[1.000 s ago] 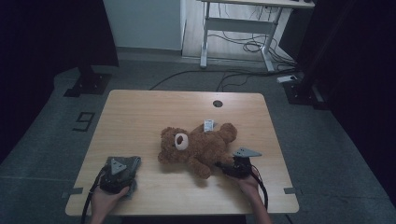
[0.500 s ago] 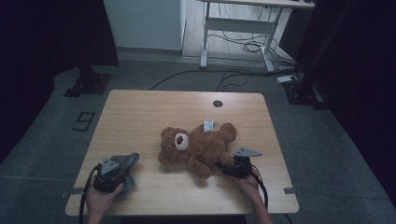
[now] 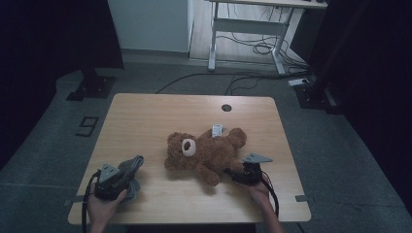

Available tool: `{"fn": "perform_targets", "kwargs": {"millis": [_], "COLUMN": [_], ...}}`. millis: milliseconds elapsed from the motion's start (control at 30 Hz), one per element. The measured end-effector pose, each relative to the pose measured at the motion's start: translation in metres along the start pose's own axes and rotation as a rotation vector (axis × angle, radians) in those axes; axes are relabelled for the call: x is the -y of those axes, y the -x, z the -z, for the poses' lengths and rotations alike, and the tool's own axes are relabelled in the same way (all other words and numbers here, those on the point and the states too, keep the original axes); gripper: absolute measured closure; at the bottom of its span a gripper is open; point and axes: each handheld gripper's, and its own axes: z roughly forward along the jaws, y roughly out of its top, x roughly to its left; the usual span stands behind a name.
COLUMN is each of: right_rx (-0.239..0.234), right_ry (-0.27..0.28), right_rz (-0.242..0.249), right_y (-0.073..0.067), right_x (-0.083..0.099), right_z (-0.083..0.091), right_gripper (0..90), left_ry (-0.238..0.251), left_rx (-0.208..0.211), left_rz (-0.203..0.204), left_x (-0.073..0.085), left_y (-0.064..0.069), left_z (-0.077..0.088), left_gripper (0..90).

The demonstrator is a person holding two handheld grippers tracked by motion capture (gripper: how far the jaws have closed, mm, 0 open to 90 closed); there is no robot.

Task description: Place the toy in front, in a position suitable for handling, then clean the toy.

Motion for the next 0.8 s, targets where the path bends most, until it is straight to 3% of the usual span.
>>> {"fn": "perform_targets", "kwargs": {"millis": [400, 567, 800], "right_rx": [0.004, 0.006, -0.003], "right_ry": [0.010, 0.022, 0.039], "right_rz": [-0.009, -0.017, -0.029], "right_y": [0.000, 0.000, 0.000], "right_x": [0.000, 0.000, 0.004], "right_z": [0.002, 0.006, 0.016], "right_gripper": [41.6, 37.7, 34.5], "left_ry": [0.053, 0.087, 0.098], "left_rx": [0.050, 0.111, 0.141], "left_rz": [-0.008, 0.001, -0.028], "left_x": [-0.009, -0.017, -0.028], "left_y": [0.008, 0.012, 0.025], "left_z": [0.007, 0.011, 0.007], "left_gripper": [75.9, 75.9, 75.9]}}
